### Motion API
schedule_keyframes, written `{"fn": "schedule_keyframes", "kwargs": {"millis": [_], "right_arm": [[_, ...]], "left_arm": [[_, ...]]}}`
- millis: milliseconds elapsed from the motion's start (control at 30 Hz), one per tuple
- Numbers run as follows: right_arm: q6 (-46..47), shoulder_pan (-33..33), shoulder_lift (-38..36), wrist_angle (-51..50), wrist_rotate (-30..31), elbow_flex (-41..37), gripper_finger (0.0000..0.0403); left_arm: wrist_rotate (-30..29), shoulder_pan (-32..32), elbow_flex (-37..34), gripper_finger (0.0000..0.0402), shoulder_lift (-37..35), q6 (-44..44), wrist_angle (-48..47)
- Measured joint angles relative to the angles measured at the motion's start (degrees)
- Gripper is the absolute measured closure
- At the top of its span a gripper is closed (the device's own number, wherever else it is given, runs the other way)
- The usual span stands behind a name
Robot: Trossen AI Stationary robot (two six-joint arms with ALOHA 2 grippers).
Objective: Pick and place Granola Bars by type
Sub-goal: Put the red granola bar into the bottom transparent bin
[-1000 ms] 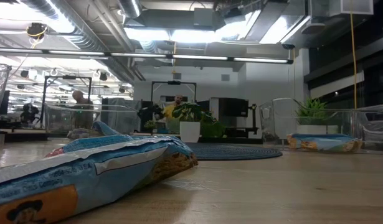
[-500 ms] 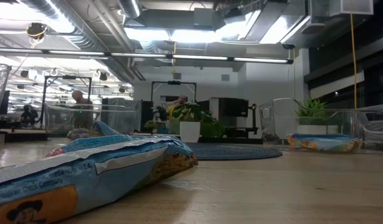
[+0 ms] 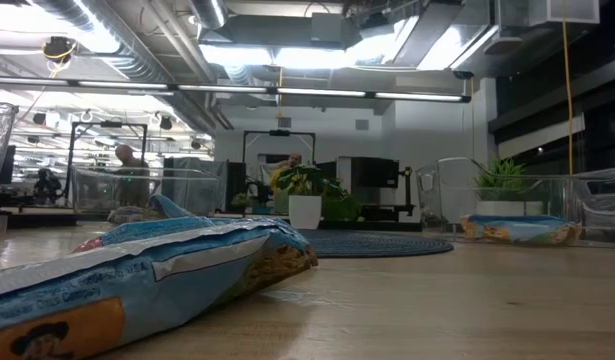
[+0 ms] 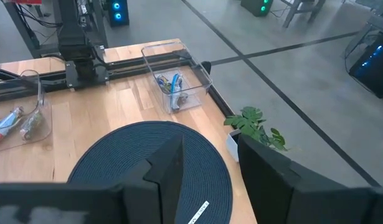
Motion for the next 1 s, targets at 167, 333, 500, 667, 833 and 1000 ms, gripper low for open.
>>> {"fn": "schedule_keyframes", "kwargs": {"millis": [167, 333, 500, 667, 833, 1000], "right_arm": [[0.06, 0.0, 0.43, 0.13, 0.08, 0.0, 0.0248], [0.15, 0.0, 1.03, 0.11, 0.08, 0.0, 0.0248], [0.17, 0.0, 2.08, -0.02, 0.06, 0.0, 0.0248], [0.13, 0.0, 3.11, 0.12, 0.05, 0.0, 0.0248], [0.06, 0.0, 4.07, 0.09, 0.04, 0.0, 0.0248], [-0.01, 0.0, 4.86, 0.02, -0.02, 0.0, 0.0248]], "left_arm": [[2.91, 0.0, -0.04, 0.0374, 0.32, -2.58, -2.95], [9.97, -0.13, -1.09, 0.0375, 1.08, -9.05, -11.28], [14.69, -3.89, -6.42, 0.0375, 0.85, -15.8, -11.76], [14.93, -7.57, -9.9, 0.0374, 1.47, -16.8, -10.62], [14.65, -12.07, -13.65, 0.0375, 1.85, -20.29, -10.41], [15.25, -18.94, -20.4, 0.0374, 1.95, -25.61, -10.15]]}}
